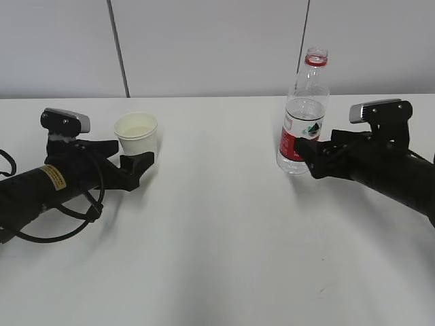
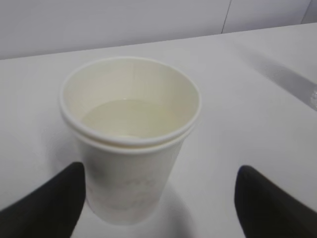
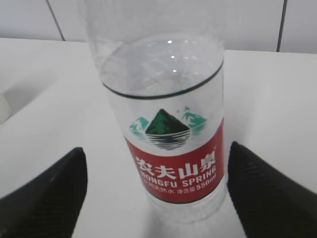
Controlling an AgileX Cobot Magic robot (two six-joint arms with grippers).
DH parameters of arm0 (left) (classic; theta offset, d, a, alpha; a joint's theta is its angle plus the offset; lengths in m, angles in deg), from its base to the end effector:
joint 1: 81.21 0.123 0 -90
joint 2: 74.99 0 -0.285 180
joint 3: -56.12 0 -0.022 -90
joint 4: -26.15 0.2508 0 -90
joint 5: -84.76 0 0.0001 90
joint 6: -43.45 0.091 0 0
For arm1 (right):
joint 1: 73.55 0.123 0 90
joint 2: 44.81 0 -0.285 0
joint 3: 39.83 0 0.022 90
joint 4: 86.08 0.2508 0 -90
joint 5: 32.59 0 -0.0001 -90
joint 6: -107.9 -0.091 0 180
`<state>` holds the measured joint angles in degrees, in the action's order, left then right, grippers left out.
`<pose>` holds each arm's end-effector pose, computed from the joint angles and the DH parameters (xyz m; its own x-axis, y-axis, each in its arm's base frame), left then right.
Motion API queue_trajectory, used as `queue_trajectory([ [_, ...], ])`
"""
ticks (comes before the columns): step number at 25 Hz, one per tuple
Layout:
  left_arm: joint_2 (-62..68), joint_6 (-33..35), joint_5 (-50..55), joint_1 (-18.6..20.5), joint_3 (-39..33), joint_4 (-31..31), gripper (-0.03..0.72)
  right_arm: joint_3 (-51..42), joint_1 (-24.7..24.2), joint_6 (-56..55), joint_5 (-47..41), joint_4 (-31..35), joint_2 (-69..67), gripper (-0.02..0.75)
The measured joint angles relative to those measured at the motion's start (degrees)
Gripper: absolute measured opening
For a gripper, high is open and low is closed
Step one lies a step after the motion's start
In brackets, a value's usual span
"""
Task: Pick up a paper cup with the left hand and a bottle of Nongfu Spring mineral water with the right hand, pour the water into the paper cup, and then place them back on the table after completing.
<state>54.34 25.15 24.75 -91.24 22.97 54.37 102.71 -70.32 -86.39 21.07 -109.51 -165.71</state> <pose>0.3451 -0.0989 0.0883 -0.2974 -0.0005 -0.9547 0.5310 0.8310 -0.1658 0.3395 0.0483 0.1171 -0.2926 -0.0184 -0.9561 -0.3596 0.9285 0.0922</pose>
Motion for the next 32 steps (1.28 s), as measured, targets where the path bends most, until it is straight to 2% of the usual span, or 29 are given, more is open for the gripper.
queue_trajectory([
  [5, 0.00, 0.00, 0.00, 0.00, 0.00, 0.00, 0.564, -1.99, 0.00, 0.22, -1.27, 0.46, 3.22, 0.659],
  [13, 0.00, 0.00, 0.00, 0.00, 0.00, 0.00, 0.564, -2.23, 0.00, 0.26, -10.13, 0.73, 8.28, 0.647],
  [24, -0.47, 0.00, 0.43, 0.00, 0.00, 0.00, 0.564, -2.23, 0.00, 0.36, -11.48, 0.79, 9.86, 0.638],
  [32, -6.89, 0.00, 11.13, 0.00, -0.07, -0.16, 0.564, -2.23, 0.00, 0.36, -13.02, 0.79, 10.15, 0.628],
])
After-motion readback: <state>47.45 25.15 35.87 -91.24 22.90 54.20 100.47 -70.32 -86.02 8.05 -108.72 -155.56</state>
